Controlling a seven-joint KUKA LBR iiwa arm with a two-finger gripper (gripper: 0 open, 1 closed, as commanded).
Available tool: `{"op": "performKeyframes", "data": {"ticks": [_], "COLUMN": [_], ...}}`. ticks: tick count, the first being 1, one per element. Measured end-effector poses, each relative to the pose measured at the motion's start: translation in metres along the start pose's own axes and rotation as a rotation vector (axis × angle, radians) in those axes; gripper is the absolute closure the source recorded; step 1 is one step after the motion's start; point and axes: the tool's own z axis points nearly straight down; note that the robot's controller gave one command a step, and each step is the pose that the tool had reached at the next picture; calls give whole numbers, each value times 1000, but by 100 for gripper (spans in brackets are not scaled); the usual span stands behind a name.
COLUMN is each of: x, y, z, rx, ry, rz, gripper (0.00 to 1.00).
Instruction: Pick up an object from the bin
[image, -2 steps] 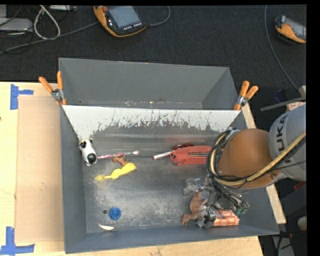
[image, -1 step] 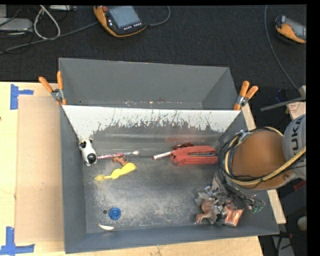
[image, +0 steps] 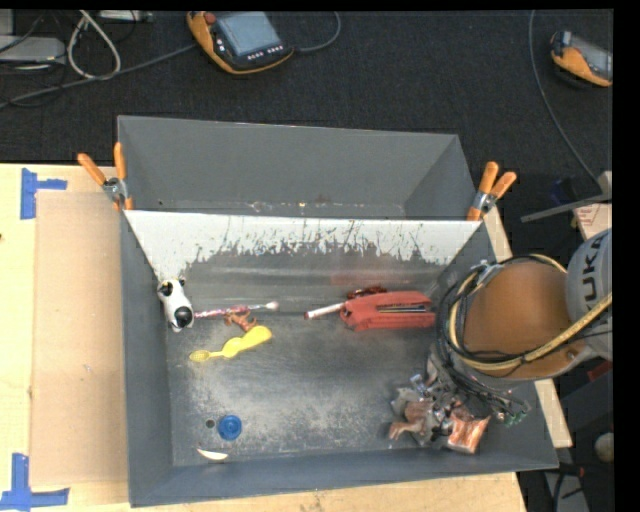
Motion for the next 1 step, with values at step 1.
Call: {"op": "performKeyframes", "data": {"ticks": [1], "x": [3], "y": [2], "z": [-68], "rx": [-6], "ry": [6], "rz": [-19], "gripper": [100]}}
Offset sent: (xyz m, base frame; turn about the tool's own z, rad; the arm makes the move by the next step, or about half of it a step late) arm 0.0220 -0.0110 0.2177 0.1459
